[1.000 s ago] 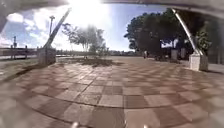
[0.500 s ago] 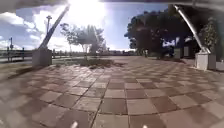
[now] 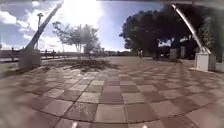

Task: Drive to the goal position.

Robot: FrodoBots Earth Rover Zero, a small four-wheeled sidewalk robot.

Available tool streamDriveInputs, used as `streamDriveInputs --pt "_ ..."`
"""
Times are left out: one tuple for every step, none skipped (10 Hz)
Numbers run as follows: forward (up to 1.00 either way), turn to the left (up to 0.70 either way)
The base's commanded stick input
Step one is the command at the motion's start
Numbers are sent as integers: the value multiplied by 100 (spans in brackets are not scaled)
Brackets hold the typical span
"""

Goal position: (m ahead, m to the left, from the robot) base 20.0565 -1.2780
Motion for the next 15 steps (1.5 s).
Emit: streamDriveInputs --pt "100 0" --pt "100 -18" --pt "100 -40" --pt "100 -20" --pt "100 0" --pt "100 0" --pt "100 0" --pt "100 0" --pt "100 0" --pt "100 0" --pt "100 0" --pt "100 0" --pt "100 0" --pt "100 0" --pt "100 0"
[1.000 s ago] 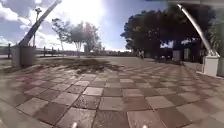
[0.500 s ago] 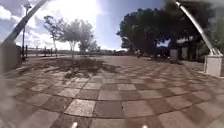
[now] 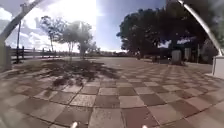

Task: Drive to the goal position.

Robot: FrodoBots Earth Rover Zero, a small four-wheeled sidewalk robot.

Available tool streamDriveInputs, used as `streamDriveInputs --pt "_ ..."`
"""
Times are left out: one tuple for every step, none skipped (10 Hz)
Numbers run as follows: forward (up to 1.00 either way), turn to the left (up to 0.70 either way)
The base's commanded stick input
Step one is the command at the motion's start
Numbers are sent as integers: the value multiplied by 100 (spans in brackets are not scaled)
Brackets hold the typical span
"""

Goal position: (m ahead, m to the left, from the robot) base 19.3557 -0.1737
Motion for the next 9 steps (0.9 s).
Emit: streamDriveInputs --pt "100 0" --pt "100 0" --pt "100 0" --pt "100 0" --pt "100 0" --pt "100 0" --pt "100 0" --pt "100 0" --pt "100 0"
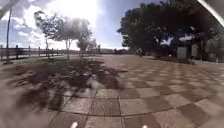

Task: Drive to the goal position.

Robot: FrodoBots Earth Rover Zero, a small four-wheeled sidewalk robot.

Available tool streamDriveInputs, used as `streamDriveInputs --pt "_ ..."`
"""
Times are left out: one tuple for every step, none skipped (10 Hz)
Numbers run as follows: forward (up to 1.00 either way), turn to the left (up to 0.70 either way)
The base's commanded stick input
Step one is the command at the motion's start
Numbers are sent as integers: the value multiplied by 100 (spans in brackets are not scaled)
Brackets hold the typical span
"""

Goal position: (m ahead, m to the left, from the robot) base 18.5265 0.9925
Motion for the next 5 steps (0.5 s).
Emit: streamDriveInputs --pt "100 0" --pt "100 0" --pt "100 0" --pt "100 0" --pt "100 0"
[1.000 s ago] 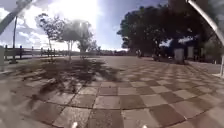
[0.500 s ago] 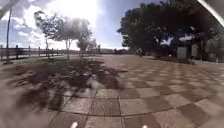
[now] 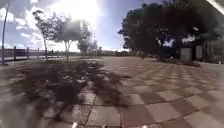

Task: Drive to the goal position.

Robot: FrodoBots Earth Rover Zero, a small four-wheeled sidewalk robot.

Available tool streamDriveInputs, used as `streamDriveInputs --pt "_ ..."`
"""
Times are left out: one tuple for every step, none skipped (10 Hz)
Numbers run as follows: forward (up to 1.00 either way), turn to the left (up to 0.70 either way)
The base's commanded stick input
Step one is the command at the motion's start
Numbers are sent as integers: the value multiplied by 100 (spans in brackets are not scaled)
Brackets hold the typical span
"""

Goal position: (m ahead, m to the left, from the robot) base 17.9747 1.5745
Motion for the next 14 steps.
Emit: streamDriveInputs --pt "100 0" --pt "100 0" --pt "100 0" --pt "100 0" --pt "100 0" --pt "100 0" --pt "100 -1" --pt "100 -40" --pt "100 -14" --pt "100 0" --pt "100 0" --pt "100 0" --pt "100 0" --pt "100 0"
